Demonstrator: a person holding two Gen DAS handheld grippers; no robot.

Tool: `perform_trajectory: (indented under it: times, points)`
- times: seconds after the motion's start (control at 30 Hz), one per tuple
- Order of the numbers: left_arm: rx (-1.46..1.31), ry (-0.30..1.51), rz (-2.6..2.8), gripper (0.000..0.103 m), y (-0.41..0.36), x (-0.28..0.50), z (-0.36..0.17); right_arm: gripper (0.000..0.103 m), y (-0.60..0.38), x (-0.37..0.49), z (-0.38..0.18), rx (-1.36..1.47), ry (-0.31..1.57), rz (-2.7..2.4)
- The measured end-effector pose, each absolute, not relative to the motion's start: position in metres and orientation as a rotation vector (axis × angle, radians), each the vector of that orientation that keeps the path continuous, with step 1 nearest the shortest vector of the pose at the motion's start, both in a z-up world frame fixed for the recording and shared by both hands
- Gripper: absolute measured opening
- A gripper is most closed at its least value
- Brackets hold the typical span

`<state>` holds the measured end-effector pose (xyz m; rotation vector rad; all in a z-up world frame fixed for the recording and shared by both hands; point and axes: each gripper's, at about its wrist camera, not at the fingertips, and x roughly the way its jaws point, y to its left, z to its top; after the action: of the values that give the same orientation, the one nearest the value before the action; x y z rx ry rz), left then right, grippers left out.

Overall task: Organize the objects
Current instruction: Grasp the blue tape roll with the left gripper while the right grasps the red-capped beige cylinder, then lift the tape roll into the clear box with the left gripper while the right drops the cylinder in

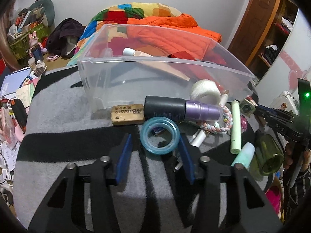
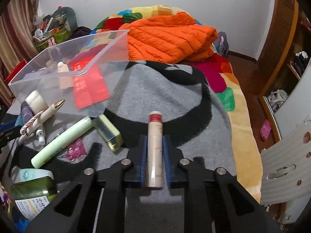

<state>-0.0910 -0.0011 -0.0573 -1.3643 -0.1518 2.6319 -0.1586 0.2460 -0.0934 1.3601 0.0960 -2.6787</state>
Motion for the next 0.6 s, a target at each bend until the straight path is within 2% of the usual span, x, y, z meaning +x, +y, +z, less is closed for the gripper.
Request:
perform_trajectory:
  times: [0.03,0.27,0.6]
  points:
    - [-1.355,-0.151,2.631,0.038,-0.001,-0.089,-0.057,0.014,0.245,-0.157,-0.093,1.356,0.095,-2.676]
    - [-1.307,-0.157,2.657,0.038,-0.003,-0.079,-0.049,0.014,0.245,-0.142,-0.082,1.313,0.054,-2.680]
    - [-1.193,-0.185,2.730,0.038,-0.014,-0.062,-0.015,0.014,0.246,-0.131,-0.035,1.158,0.001,-2.728]
